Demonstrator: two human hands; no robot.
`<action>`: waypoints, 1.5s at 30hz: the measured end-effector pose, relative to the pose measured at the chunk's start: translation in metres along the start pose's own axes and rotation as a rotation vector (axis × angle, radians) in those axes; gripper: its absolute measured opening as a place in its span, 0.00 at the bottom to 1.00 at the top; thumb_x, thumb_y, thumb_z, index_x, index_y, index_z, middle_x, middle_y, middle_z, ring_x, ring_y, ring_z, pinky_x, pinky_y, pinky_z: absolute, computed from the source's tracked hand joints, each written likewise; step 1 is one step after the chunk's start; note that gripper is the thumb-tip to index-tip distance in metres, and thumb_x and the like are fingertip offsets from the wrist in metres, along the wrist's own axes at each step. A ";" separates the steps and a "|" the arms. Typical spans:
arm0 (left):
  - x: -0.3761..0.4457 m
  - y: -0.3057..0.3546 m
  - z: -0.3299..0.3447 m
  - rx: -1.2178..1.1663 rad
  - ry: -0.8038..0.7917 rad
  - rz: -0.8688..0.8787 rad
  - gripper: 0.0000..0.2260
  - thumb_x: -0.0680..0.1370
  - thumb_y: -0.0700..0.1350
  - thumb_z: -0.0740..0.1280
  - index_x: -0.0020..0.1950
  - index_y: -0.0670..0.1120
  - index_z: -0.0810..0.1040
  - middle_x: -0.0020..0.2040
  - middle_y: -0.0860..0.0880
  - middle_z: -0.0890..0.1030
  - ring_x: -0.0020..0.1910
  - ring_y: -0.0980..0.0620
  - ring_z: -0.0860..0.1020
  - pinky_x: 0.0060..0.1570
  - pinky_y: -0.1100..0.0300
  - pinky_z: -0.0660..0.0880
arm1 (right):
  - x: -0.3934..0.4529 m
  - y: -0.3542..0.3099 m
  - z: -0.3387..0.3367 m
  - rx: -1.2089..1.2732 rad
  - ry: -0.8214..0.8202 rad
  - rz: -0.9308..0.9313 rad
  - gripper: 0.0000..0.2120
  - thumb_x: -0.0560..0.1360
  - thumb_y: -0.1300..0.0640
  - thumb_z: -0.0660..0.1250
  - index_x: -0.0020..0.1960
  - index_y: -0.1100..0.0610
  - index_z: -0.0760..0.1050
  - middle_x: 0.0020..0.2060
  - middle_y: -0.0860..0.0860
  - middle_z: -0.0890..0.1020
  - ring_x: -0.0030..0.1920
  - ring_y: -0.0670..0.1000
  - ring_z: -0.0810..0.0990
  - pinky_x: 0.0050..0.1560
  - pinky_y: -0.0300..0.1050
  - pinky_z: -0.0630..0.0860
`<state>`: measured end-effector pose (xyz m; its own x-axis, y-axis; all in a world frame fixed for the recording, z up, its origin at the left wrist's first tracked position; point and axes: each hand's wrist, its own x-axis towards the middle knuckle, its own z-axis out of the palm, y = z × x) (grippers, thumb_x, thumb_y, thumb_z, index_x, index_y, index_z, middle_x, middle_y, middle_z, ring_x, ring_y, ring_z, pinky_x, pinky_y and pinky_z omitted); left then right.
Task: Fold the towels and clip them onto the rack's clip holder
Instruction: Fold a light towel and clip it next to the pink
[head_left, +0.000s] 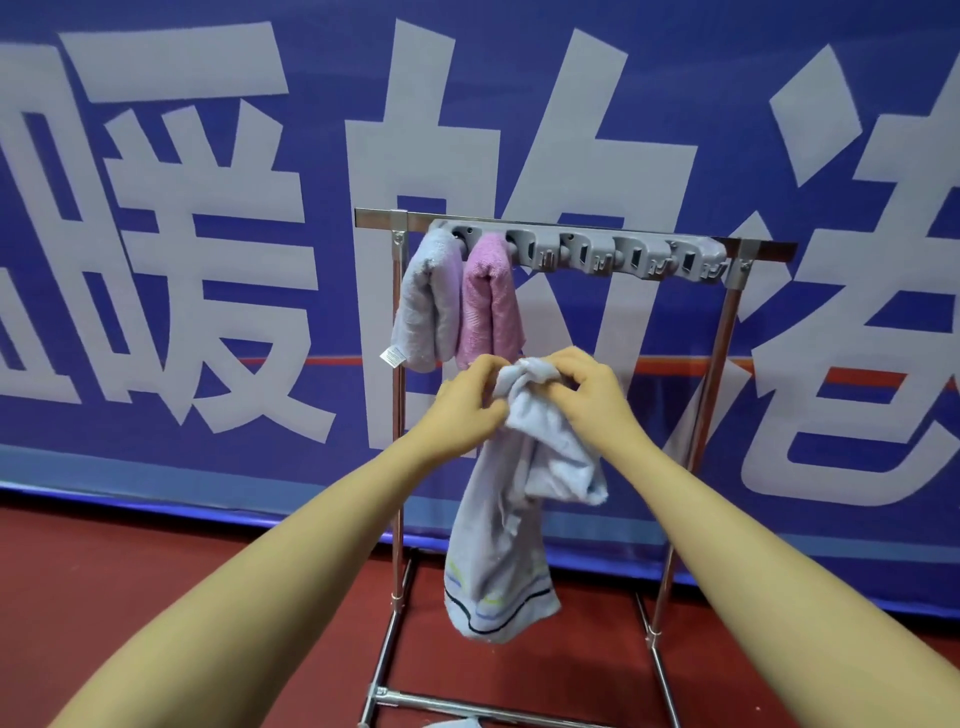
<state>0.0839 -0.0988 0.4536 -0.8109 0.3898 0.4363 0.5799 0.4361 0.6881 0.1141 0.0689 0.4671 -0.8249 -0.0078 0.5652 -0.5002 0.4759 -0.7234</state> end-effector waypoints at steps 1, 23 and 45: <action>-0.002 -0.005 0.001 0.033 -0.036 -0.006 0.15 0.72 0.44 0.62 0.58 0.50 0.71 0.45 0.55 0.77 0.47 0.49 0.76 0.52 0.52 0.73 | 0.001 -0.001 -0.002 0.006 0.006 -0.010 0.10 0.76 0.63 0.65 0.47 0.49 0.81 0.45 0.47 0.79 0.44 0.39 0.77 0.47 0.30 0.72; -0.003 -0.005 0.061 -0.066 -0.082 0.000 0.11 0.75 0.45 0.68 0.37 0.58 0.70 0.40 0.54 0.68 0.35 0.60 0.67 0.38 0.67 0.64 | -0.013 -0.009 -0.057 0.087 0.069 -0.036 0.08 0.75 0.65 0.66 0.50 0.56 0.79 0.47 0.49 0.80 0.46 0.38 0.78 0.48 0.31 0.72; 0.025 0.008 0.014 0.016 0.292 -0.151 0.14 0.75 0.36 0.61 0.50 0.47 0.84 0.45 0.49 0.84 0.45 0.52 0.79 0.46 0.61 0.76 | -0.022 0.017 -0.064 -0.252 0.161 0.057 0.13 0.76 0.69 0.61 0.54 0.59 0.81 0.47 0.45 0.79 0.51 0.43 0.76 0.49 0.20 0.69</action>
<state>0.0690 -0.0743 0.4620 -0.8747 0.0722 0.4792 0.4507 0.4848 0.7496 0.1405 0.1337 0.4678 -0.7871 0.1553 0.5969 -0.3568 0.6747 -0.6461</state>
